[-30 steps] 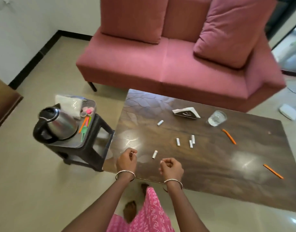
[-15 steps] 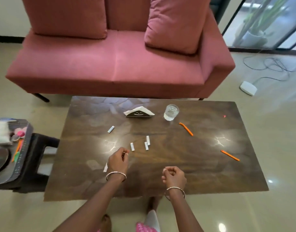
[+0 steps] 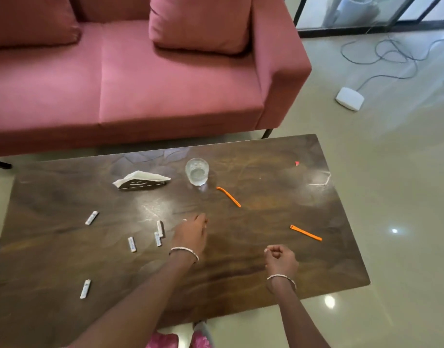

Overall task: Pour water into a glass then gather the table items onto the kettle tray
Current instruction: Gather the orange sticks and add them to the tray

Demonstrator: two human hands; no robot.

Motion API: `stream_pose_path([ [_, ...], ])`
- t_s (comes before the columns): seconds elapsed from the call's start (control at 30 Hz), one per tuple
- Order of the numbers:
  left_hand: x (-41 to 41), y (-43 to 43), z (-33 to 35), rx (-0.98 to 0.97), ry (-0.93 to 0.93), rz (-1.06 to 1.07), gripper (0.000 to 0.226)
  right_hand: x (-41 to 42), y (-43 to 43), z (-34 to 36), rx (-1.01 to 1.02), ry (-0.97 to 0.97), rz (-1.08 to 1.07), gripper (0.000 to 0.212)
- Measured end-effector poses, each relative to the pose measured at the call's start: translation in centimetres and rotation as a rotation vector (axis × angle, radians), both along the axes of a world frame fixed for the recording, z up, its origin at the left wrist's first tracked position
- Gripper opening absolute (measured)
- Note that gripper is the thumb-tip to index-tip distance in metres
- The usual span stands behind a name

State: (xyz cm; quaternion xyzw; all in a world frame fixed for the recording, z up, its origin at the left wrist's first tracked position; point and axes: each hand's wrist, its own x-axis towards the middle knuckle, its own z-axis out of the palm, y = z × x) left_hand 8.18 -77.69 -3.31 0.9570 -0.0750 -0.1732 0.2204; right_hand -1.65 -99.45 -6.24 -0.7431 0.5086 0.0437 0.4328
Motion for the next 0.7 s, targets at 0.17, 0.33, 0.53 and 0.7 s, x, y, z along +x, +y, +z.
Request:
stream_pose_path([
  [0.17, 4.3, -5.1, -4.3, 0.328, 0.063, -0.316, 0.031, 2.1, -7.5, -3.8, -0.138, 0.159, 0.124, 0.014],
  [0.33, 7.0, -8.4, -8.5, 0.484, 0.033, -0.496, 0.051, 3.7, -13.0, -6.7, -0.350, 0.261, 0.360, 0.028],
  [0.53, 9.1, -10.5, -11.6, 0.596, -0.125, -0.646, 0.044, 4.9, -16.4, -9.5, -0.411, 0.366, 0.579, 0.037],
  [0.7, 10.4, -11.6, -12.1, 0.558, -0.301, -0.724, 0.018, 5.2, -17.1, -10.8, -0.380, 0.308, 0.520, 0.019],
])
